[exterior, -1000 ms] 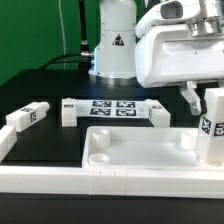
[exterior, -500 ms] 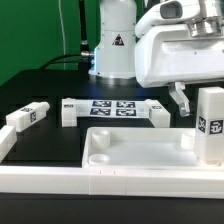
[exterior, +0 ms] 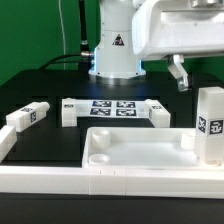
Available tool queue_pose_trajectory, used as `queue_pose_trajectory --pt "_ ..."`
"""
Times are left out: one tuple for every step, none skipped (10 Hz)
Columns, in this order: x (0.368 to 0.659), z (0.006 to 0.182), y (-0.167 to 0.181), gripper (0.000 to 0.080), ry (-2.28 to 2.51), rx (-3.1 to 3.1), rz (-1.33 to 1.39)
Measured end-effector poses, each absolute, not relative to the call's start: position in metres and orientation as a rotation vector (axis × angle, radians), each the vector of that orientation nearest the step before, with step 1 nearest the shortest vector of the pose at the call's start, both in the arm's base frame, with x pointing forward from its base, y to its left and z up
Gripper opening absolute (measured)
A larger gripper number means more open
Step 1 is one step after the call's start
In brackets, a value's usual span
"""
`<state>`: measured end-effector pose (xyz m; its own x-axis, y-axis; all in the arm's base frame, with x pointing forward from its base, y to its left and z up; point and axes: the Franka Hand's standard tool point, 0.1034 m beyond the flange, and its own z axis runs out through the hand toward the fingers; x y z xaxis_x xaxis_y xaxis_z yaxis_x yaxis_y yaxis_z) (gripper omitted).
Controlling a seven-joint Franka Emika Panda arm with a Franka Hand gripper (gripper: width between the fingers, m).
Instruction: Assemble desk
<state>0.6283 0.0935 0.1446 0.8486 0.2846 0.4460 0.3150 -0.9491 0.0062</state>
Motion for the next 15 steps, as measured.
queue_pose_trajectory --pt "0.628 0.144 0.094 0.0649 -0.48 -2.956 -0.698" --pt "0.628 0.143 0.094 0.0649 -0.48 -2.956 -0.691" --pt "0.625 0.141 0.095 0.0649 -0.484 -2.959 -0.649" --pt "0.625 0.137 0.095 0.0649 -0.475 -2.959 -0.655" --pt "0.617 0.128 0.098 0.0649 -0.443 -2.974 -0.474" --pt "0.624 0.133 0.1 0.0649 -0.443 -2.974 -0.415" --pt "0.621 0.131 0.1 0.0649 -0.472 -2.98 -0.288" --pt "0.62 0.13 0.1 0.0649 -0.479 -2.977 -0.179" --pt "0.619 0.126 0.1 0.0649 -0.482 -2.971 -0.09" --pt "0.614 0.123 0.101 0.0649 -0.505 -2.962 0.068" --pt "0.621 0.124 0.101 0.0649 -0.506 -2.955 0.086" --pt "0.622 0.123 0.101 0.0649 -0.504 -2.956 0.075" --pt "0.622 0.122 0.101 0.0649 -0.505 -2.956 0.076" --pt "0.622 0.122 0.101 0.0649 -0.504 -2.956 0.076" --pt "0.623 0.122 0.101 0.0649 -0.494 -2.959 0.074"
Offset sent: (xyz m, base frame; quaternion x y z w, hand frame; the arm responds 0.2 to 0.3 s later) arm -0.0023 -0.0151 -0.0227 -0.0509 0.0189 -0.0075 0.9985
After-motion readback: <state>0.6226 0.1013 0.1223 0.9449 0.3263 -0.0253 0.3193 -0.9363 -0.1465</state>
